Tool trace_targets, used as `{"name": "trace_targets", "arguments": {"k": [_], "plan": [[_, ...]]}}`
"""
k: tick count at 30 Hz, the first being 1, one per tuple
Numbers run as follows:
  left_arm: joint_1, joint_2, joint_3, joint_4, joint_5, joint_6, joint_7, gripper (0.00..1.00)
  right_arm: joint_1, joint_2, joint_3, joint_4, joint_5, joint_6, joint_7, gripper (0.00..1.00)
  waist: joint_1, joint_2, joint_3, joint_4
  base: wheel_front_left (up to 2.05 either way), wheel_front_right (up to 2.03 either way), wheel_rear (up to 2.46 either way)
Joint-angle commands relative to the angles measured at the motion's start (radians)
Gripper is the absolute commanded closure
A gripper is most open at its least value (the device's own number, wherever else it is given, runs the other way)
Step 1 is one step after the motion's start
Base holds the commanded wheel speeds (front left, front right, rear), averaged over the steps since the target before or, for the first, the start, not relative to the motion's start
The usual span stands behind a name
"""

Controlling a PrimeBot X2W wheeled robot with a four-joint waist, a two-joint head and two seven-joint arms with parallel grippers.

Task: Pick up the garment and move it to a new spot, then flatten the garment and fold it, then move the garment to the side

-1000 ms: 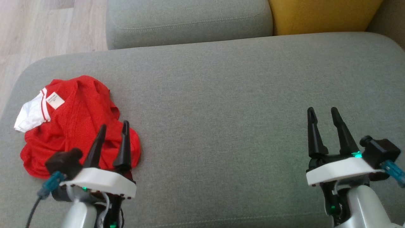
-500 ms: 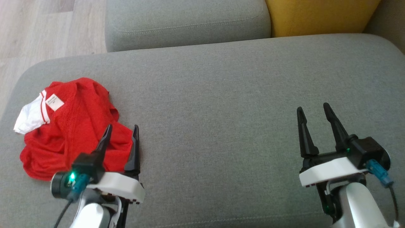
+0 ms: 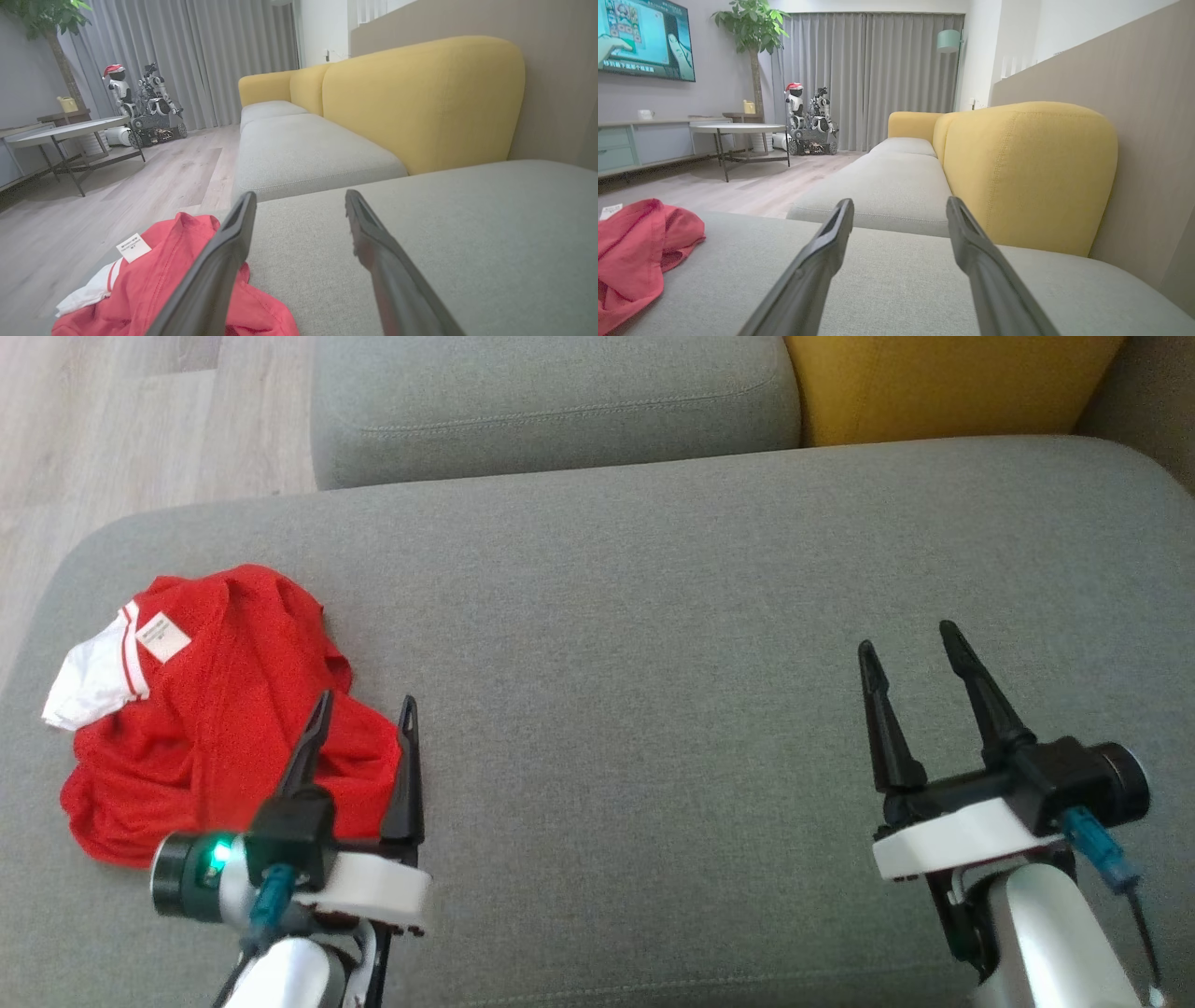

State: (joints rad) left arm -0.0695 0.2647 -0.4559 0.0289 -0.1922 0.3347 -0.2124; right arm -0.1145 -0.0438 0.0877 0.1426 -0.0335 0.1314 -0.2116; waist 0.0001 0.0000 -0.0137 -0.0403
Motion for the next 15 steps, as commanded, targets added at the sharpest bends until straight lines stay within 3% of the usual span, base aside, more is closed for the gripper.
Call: {"name": "trace_targets", "arguments": {"k": [1,6,8,15], "plan": [[-0.052,0.011,0.034,-0.049,-0.002,0.003,-0.016,0.0,-0.045,-0.006,0.019,-0.035,0.011,-0.001,-0.016,0.0,-0.0001,0.0,0.0,0.002,0.0,0.0,0.0],[-0.01,-0.05,0.109,-0.062,-0.072,-0.048,-0.03,0.0,-0.033,-0.006,0.024,-0.012,0.129,-0.001,-0.02,0.0,-0.0001,0.0,-0.002,0.007,0.0,0.0,0.0],[0.011,-0.076,0.15,-0.048,-0.062,-0.099,-0.039,0.0,-0.028,-0.006,0.021,-0.002,0.174,-0.001,-0.018,0.0,-0.0001,0.0,-0.005,0.008,0.0,0.0,0.0],[0.037,-0.141,0.221,0.013,-0.014,-0.199,-0.049,0.0,-0.023,-0.006,0.033,0.033,0.246,-0.001,-0.003,0.0,-0.0001,0.0,-0.009,0.004,0.0,0.0,0.0]]}}
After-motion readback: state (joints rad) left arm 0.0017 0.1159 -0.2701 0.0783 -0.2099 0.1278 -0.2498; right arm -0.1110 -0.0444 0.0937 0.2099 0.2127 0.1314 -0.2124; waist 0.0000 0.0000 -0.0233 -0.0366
